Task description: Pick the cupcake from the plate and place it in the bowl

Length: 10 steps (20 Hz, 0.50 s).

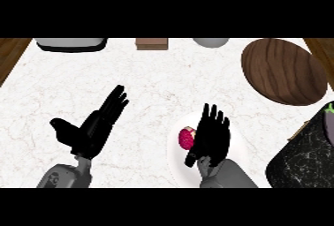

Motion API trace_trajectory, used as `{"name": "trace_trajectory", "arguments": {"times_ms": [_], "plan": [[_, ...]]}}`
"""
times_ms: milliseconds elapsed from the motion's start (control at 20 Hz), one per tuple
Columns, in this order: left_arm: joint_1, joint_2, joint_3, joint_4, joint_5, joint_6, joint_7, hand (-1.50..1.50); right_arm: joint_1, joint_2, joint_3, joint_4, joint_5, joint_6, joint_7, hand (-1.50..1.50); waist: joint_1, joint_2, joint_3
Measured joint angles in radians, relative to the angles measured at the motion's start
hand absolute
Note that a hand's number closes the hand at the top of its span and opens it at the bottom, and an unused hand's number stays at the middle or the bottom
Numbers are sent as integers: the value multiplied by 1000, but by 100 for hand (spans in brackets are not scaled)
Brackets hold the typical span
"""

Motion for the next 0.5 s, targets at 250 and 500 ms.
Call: {"name": "trace_trajectory", "arguments": {"times_ms": [250, 500], "plan": [[-17, -7, 15, 25, -6, -9, 1, 0, -7, 0, -9, 33, 11, -20, -8, -150, -4, 0, 0], [12, -5, 17, 0, -15, -17, 0, 0, -24, 1, -32, 65, 14, -43, -24, -150, -2, 0, 0]]}}
